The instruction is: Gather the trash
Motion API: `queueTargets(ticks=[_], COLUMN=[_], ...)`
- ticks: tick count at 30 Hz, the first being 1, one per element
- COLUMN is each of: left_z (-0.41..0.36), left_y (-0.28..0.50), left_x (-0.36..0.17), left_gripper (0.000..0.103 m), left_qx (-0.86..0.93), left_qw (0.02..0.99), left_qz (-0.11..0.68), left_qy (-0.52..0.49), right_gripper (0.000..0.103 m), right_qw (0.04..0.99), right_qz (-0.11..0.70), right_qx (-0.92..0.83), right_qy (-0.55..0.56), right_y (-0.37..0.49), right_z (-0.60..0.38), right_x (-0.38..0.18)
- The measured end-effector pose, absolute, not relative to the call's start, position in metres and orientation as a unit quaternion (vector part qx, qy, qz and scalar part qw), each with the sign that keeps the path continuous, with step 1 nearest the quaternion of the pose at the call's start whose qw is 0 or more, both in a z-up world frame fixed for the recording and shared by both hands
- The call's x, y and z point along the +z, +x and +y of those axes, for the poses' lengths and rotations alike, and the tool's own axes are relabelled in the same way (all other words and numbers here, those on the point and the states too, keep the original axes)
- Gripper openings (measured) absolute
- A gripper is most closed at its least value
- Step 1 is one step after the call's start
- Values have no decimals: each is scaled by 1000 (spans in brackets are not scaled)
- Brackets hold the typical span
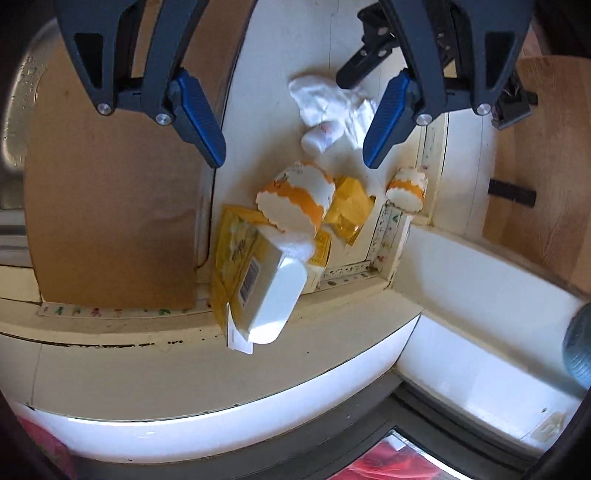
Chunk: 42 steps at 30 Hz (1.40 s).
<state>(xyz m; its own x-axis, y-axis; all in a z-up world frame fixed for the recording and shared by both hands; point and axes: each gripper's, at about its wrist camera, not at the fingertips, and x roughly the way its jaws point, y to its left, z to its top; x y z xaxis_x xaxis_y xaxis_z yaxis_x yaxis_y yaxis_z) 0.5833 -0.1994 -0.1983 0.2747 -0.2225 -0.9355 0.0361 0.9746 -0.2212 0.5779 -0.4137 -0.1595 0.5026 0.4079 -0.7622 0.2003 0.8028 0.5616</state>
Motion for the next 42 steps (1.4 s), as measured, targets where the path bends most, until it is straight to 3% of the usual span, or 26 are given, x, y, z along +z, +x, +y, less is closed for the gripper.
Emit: queueTargets(ticks=[4, 8, 11, 15, 16, 20, 30, 42], left_z=[-202, -205, -209, -208, -207, -202, -165, -112], left_y=[594, 598, 598, 591, 589, 573, 513, 380], left_x=[-210, -217, -219, -219, -217, -207, -170, -126], left_gripper=[100, 82, 60, 52, 52, 49, 47, 47], left_qx=[-77, -85, -111, -119, -120, -119, -129, -151], left_qw=[787, 784, 786, 790, 792, 803, 821, 826], left_qz=[604, 606, 599, 591, 588, 576, 550, 540], left_qy=[-105, -106, -109, -113, -110, -94, -82, -52], right_gripper=[77, 77, 75, 45, 42, 2, 1, 1], right_qw=[813, 820, 829, 825, 824, 827, 827, 837], right_qz=[499, 498, 498, 507, 506, 512, 493, 468], right_qx=[58, 70, 75, 105, 114, 133, 172, 197], right_qy=[295, 273, 243, 227, 228, 192, 210, 202], right_y=[594, 606, 611, 617, 616, 609, 547, 406], right_z=[-410, -400, -390, -378, -375, -359, -351, -320], right_x=[-168, -172, -176, -185, -185, -183, -169, -109])
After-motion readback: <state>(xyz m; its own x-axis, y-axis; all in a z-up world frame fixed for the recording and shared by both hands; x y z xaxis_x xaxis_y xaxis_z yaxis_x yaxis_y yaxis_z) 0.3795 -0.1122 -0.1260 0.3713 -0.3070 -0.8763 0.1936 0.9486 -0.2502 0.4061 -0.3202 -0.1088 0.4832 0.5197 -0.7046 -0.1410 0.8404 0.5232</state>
